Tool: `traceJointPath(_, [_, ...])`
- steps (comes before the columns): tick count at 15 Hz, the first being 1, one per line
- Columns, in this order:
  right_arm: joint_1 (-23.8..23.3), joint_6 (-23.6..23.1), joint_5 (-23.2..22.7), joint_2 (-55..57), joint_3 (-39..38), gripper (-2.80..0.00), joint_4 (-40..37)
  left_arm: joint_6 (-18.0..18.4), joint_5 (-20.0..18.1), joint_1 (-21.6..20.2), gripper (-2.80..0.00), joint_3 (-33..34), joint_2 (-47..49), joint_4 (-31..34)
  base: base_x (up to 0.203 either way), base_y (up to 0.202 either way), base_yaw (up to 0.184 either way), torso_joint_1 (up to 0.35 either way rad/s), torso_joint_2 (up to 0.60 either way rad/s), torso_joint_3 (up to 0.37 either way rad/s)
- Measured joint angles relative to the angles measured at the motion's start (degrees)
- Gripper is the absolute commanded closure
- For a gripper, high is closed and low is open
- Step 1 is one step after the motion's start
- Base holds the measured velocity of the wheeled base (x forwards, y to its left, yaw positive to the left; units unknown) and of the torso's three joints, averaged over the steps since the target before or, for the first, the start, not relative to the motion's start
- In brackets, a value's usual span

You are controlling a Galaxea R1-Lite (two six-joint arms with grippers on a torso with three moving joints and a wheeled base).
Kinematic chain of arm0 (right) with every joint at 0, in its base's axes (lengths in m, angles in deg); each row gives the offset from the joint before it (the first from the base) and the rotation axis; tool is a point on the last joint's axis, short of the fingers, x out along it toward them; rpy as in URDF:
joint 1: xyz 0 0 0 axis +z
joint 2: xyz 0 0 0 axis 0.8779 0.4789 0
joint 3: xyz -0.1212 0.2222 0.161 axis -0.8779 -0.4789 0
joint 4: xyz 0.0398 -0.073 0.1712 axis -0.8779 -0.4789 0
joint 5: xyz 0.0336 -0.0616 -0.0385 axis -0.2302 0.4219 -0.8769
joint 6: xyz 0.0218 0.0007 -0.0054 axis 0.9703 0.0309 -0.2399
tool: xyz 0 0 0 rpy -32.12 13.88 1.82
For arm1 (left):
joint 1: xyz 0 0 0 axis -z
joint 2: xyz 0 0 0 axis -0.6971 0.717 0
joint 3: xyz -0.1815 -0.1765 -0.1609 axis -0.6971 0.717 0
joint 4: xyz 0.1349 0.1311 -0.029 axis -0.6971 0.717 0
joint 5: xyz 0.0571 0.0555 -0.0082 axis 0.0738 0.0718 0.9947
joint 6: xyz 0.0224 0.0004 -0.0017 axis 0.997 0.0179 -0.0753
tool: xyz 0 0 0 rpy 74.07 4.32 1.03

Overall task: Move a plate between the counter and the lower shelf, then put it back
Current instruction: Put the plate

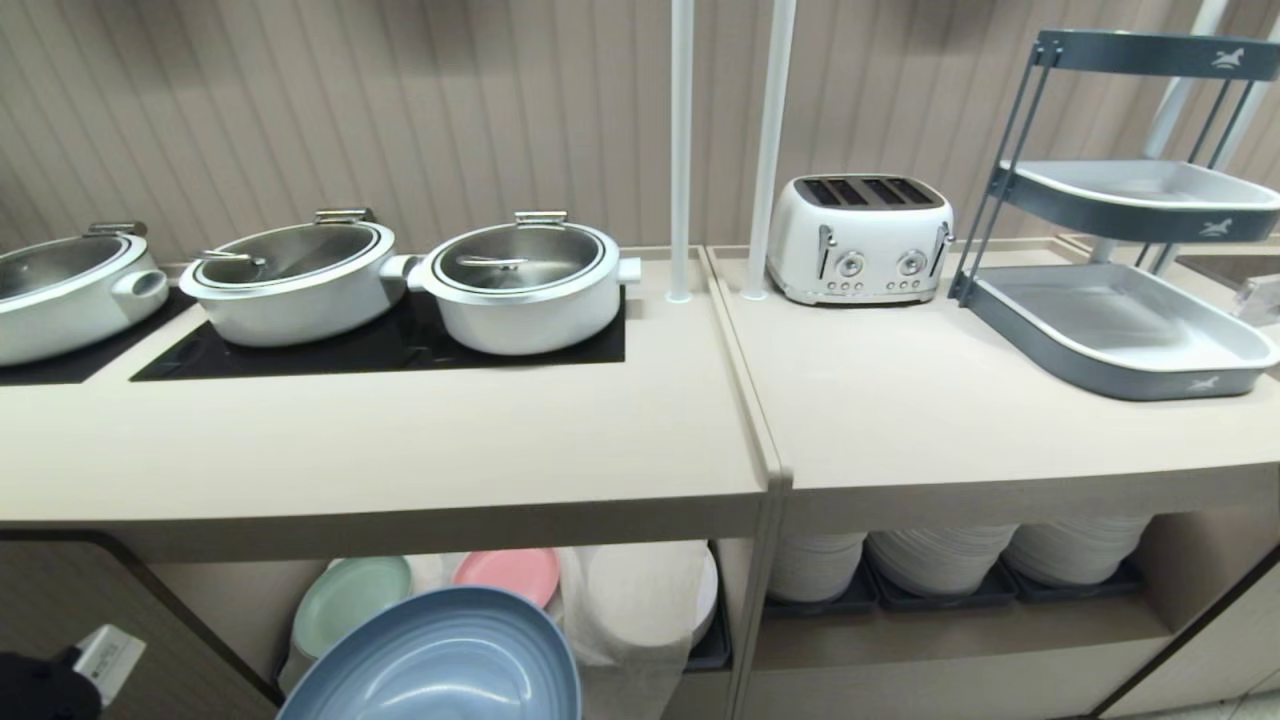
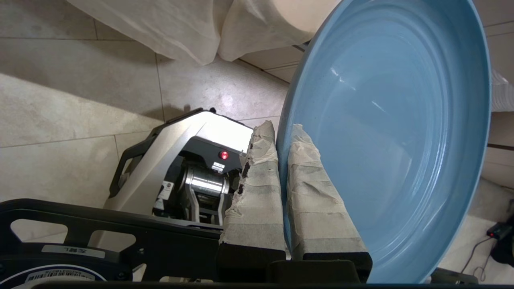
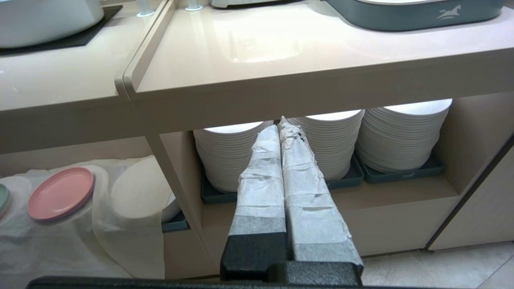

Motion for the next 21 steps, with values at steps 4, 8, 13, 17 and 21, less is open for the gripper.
traceJointPath(4, [-0.02, 0.04, -0.01, 0.0, 0.0, 0.0, -0.02, -0.02, 0.01, 0.0, 0.0, 0.0, -0.07, -0.02, 0.0, 0.0, 0.0, 0.159, -0.32, -0.162])
traceJointPath(8, [-0.02, 0.0, 0.0, 0.0, 0.0, 0.0, 0.02, -0.09, 0.0, -0.07, 0.0, 0.0, -0.12, -0.01, 0.0, 0.0, 0.0, 0.131, -0.26, -0.126])
traceJointPath(13, [-0.02, 0.01, 0.0, 0.0, 0.0, 0.0, -0.01, -0.11, 0.07, -0.09, 0.0, -0.02, -0.41, -0.02, 0.0, 0.0, 0.0, 0.062, -0.12, -0.059])
traceJointPath(17, [-0.02, 0.04, -0.02, 0.0, 0.0, 0.0, 0.0, -0.09, 0.17, -0.09, 0.0, -0.02, -0.46, 0.01, 0.0, 0.0, 0.0, 0.0, 0.0, 0.0])
traceJointPath(21, [0.0, 0.04, -0.02, 0.0, 0.0, 0.0, -0.02, -0.02, 0.13, -0.44, 0.0, -0.02, -0.77, 0.02, 0.0, 0.0, 0.0, 0.0, 0.0, 0.0])
